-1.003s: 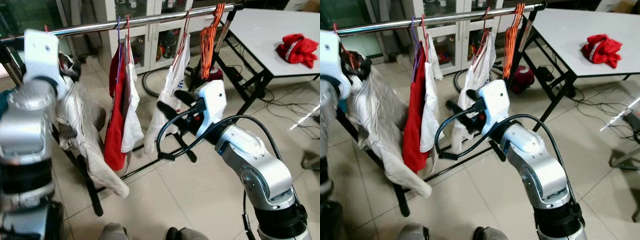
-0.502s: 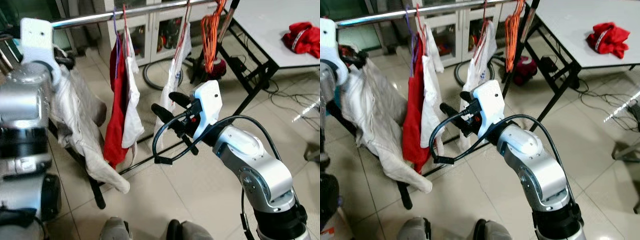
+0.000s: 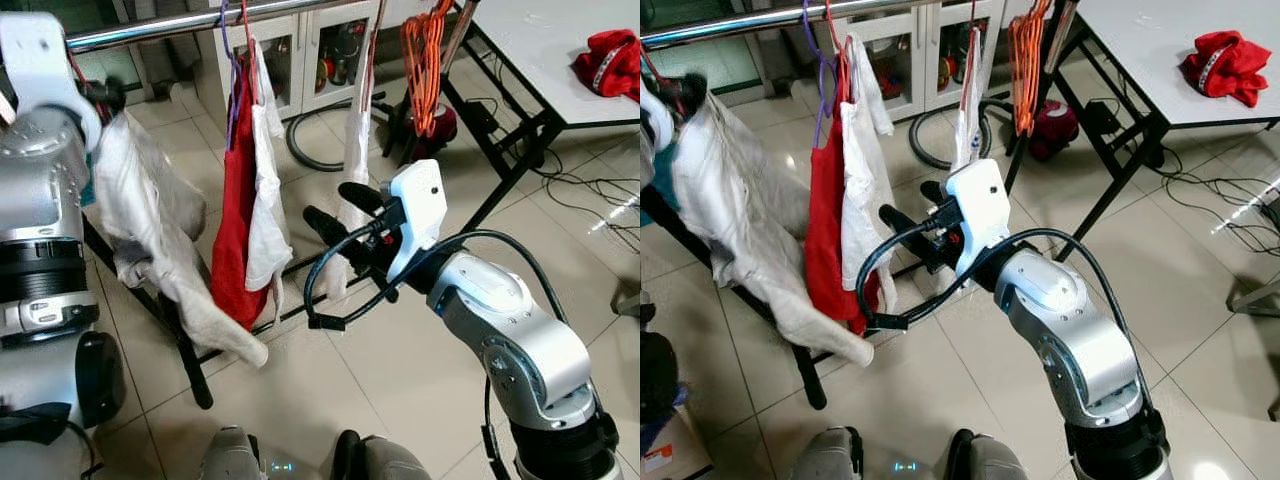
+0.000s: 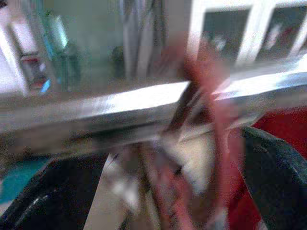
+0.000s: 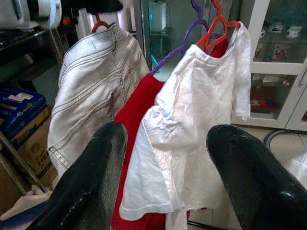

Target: Hang hanger

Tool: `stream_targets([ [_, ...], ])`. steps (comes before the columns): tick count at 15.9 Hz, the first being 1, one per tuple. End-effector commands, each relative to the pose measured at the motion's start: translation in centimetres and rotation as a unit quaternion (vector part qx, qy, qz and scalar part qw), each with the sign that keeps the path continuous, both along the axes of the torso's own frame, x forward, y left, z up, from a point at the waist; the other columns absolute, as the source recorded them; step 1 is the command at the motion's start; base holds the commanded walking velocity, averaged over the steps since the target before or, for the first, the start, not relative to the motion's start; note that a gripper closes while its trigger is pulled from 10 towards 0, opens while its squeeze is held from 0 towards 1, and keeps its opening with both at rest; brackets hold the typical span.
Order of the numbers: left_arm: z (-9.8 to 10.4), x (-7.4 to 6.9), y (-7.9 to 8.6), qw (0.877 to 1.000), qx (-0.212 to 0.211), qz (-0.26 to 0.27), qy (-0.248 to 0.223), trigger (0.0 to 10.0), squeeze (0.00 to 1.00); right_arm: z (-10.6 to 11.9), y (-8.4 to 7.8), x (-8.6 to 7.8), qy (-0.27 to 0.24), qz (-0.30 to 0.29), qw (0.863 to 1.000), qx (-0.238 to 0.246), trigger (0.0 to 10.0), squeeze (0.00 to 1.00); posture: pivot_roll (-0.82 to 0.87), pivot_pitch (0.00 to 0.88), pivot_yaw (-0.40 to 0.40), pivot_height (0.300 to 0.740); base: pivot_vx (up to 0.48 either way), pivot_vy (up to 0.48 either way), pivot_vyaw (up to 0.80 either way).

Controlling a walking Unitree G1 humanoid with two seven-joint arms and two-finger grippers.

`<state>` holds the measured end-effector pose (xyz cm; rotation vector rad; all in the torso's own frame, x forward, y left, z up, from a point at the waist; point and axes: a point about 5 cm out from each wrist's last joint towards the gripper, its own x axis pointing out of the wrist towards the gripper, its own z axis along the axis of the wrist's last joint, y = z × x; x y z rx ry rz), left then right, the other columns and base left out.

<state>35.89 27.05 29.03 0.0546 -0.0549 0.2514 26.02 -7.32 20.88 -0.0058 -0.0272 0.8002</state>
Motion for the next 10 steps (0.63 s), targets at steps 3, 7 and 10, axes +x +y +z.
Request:
stream_targets([
  [3,1.2,-0.9,0.8,1.000,0.015,0.015,-0.018,10.0,0.00,0.9,-0.4,-0.4,-0.011,0.016,1.000,0.006,10.0,0.00,0.11,0.156,-0.076,0.740,0.000,0.000,0.00],
  [7,-0.2,-1.8,3.2,0.992,0.033,0.113,0.039,10.0,0.00,1.0,-0.2,-0.5,-0.017,0.031,0.999,-0.004,10.0,0.00,0.12,0.145,-0.083,0.740,0.000,0.000,0.00],
  [10,0.0,-2.3,1.4,0.997,0.011,0.075,0.032,10.0,0.00,1.1,-0.3,-0.6,-0.018,0.032,0.999,-0.011,10.0,0.00,0.11,0.147,-0.079,0.740,0.000,0.000,0.00],
])
